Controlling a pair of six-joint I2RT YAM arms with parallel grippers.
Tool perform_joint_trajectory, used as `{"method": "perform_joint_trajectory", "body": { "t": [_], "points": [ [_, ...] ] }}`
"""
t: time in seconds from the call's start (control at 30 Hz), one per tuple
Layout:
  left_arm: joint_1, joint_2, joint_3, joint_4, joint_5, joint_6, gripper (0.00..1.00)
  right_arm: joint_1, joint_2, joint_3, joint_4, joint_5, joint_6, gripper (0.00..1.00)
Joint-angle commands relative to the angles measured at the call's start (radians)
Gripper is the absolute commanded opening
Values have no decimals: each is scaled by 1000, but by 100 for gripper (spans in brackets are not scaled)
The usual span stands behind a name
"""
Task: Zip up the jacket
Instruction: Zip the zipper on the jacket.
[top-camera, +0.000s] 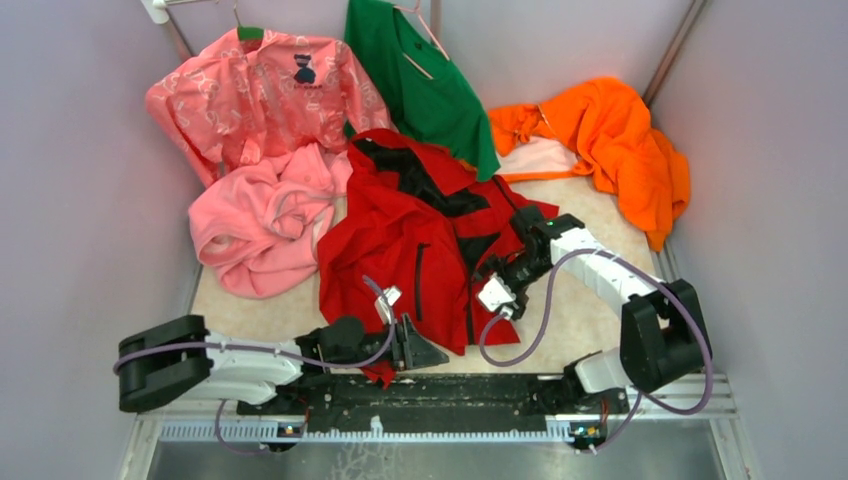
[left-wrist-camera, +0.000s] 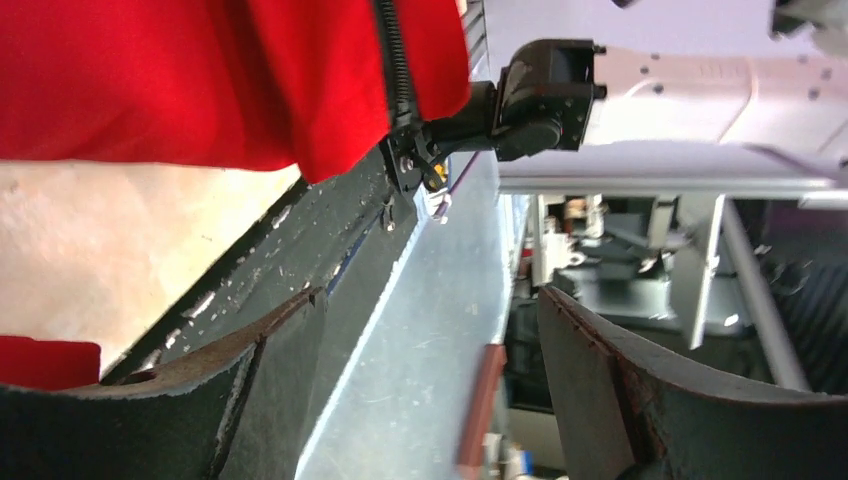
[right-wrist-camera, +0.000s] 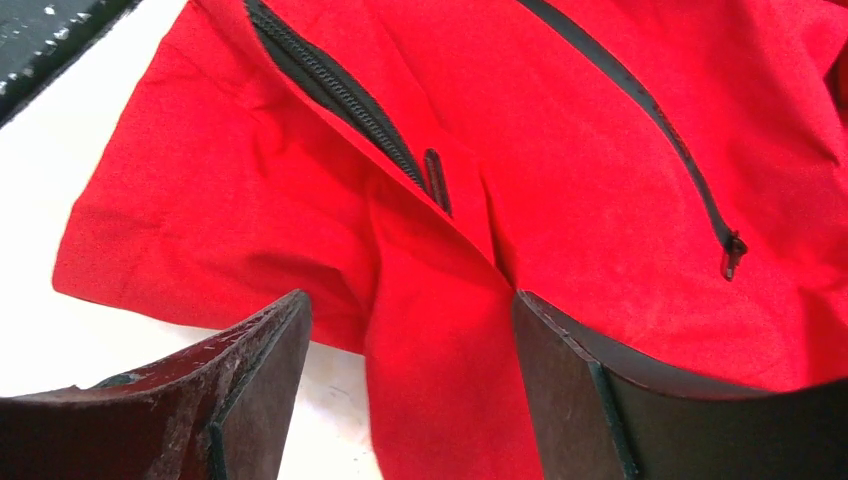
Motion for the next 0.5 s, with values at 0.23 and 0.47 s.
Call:
{"method": "perform_joint_trajectory", "body": {
  "t": [0.23, 0.47],
  "points": [
    [-98, 260, 90, 224, -182, -475, 84, 53, -30, 119, -185, -5, -240, 83],
    [-148, 477, 85, 507, -294, -620, 82, 116, -22, -4, -3, 100, -181, 77]
  ]
}}
